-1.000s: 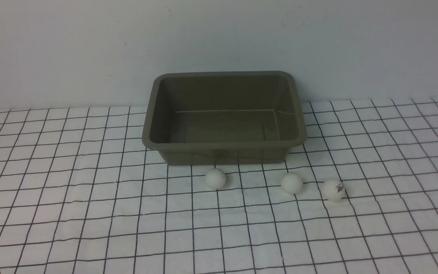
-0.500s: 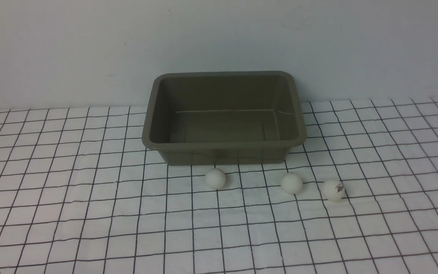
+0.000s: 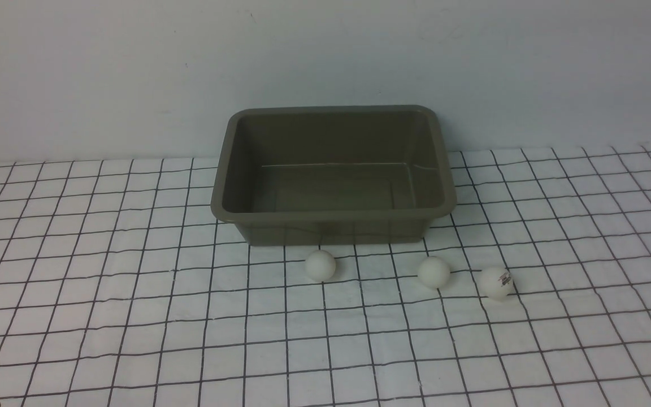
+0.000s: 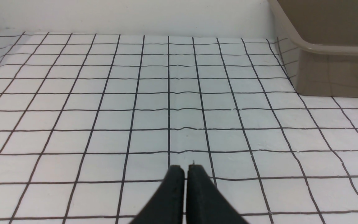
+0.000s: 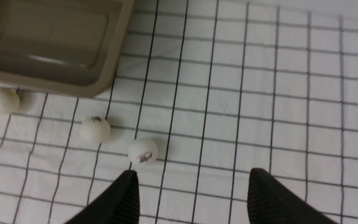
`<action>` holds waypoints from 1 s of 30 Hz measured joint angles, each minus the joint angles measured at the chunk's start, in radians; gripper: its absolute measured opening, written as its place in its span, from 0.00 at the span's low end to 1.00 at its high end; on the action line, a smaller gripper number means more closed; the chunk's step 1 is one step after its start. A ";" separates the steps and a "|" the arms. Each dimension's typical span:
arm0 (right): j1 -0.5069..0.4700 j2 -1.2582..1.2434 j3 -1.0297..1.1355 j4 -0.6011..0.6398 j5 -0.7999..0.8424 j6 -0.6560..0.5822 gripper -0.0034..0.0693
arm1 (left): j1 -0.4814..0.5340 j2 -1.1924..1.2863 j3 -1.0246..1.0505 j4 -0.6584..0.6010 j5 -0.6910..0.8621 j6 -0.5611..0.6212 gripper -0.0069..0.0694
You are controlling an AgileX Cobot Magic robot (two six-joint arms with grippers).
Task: Put the table tennis balls into the box on the white checkered tablecloth.
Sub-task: 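Reach for and grasp a ping pong ball on the table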
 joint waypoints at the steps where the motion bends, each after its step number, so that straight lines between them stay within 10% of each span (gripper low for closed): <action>1: 0.000 0.021 0.010 0.012 0.000 -0.010 0.64 | 0.000 0.000 0.000 0.000 0.000 0.000 0.09; 18: 0.089 0.271 0.176 0.144 -0.175 -0.114 0.63 | 0.000 0.000 0.000 0.000 0.000 0.000 0.09; 30: 0.229 0.470 0.176 -0.096 -0.281 0.031 0.61 | 0.000 0.000 0.000 0.000 0.000 0.000 0.09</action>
